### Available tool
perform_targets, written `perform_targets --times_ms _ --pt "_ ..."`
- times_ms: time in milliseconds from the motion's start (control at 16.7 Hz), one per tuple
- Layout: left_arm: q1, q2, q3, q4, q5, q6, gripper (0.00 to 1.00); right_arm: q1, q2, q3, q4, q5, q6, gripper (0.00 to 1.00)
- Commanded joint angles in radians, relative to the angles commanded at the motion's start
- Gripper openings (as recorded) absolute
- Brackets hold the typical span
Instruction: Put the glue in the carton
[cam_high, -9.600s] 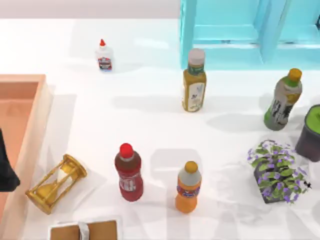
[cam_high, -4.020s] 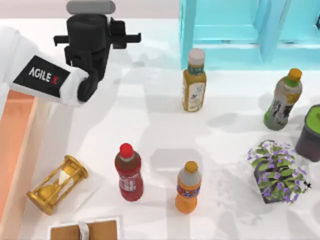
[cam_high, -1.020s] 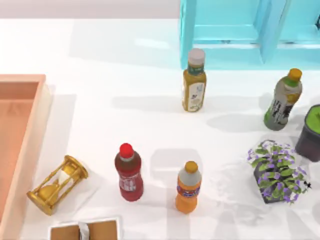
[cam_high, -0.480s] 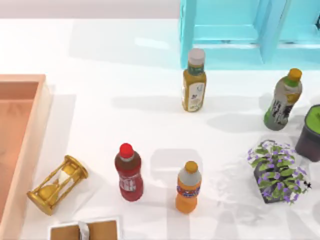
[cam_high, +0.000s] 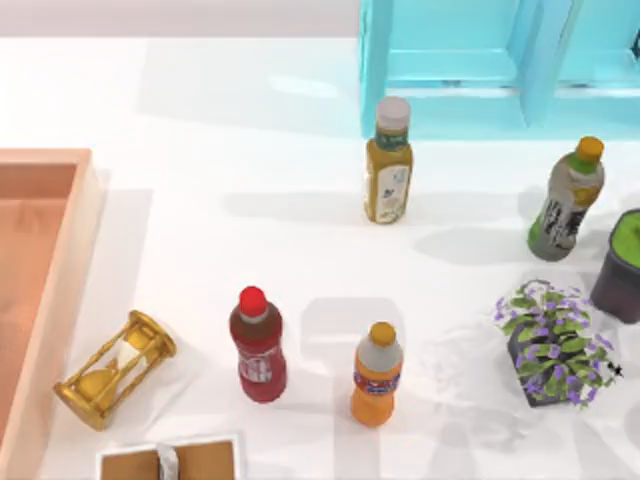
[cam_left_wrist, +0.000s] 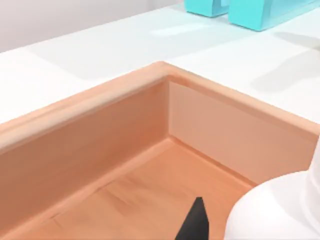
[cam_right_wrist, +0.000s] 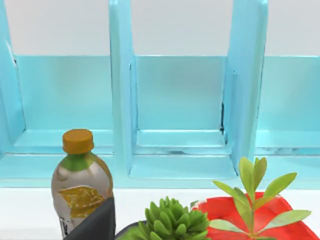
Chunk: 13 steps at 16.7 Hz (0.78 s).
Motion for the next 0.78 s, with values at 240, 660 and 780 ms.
perform_targets --times_ms 240,660,780 --pt "0.000 0.000 0.000 0.000 0.000 0.000 0.38 0.000 0.000 0.000 0.000 0.000 0.000 1.00" --pt "0.000 0.000 0.000 0.000 0.000 0.000 0.90 0.000 0.000 0.000 0.000 0.000 0.000 1.00" --pt "0.000 0.000 0.000 0.000 0.000 0.000 1.00 0.000 0.000 0.000 0.000 0.000 0.000 1.00"
